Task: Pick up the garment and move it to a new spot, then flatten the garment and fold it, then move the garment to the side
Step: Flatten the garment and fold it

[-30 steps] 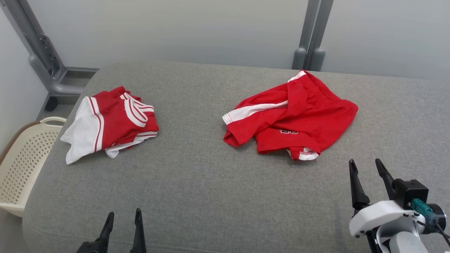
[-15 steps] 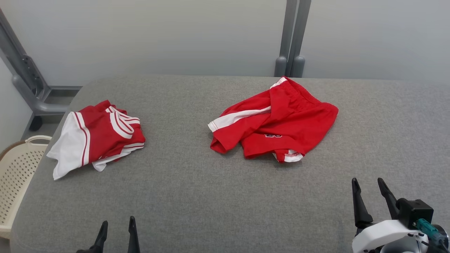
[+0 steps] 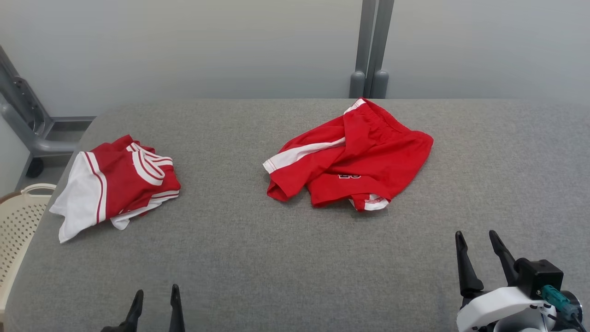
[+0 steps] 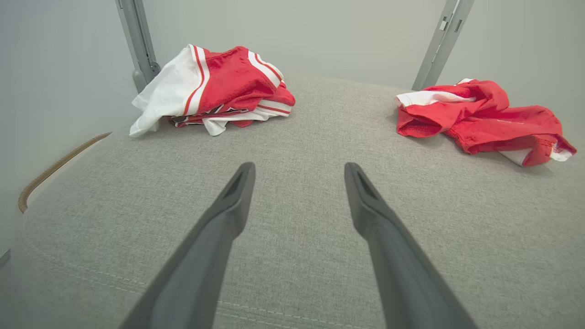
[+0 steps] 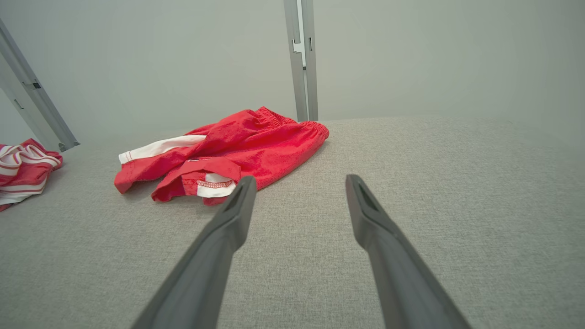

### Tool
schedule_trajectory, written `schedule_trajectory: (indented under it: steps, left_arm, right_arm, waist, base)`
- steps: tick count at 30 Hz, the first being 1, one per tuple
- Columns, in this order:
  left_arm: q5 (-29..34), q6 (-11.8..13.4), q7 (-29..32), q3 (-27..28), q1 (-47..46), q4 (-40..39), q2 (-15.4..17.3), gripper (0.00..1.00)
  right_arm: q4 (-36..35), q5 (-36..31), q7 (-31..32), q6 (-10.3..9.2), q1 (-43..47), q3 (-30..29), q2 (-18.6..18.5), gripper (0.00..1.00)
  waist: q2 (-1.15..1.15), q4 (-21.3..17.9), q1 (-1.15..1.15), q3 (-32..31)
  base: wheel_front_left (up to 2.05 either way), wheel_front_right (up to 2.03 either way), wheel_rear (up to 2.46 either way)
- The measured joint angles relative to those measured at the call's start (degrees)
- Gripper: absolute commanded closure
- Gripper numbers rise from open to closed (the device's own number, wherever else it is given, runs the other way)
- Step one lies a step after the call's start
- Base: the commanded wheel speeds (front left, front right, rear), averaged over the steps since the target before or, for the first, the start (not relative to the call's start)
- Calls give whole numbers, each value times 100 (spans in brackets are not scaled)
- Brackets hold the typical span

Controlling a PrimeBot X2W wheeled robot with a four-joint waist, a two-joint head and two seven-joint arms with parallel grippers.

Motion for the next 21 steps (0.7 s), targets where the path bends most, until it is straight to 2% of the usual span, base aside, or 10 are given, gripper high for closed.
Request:
schedule_trajectory:
  steps: [4,10,15,21]
  left_arm:
    - [9,-210,183,-271,-125,-2,13,0]
    - [132,-517,417,-864,-813,282,-56,0]
    - [196,-619,448,-1225,-1391,801,-115,0]
    - [272,-656,370,-1360,-2054,1381,-140,0]
  right_arm:
    - [-12,8,26,0,-15,130,0,0]
    - [-47,5,77,0,-47,253,1,0]
    - [-151,-62,162,0,-104,457,2,0]
    - [-259,-62,227,0,-121,539,0,0]
  waist:
    - [0,-102,0,3]
    - [0,-378,0,45]
    - [0,-745,0,127]
    - [0,-1294,0,280]
  base:
    - [0,0,0]
    - [0,0,0]
    - [0,0,0]
    - [0,0,0]
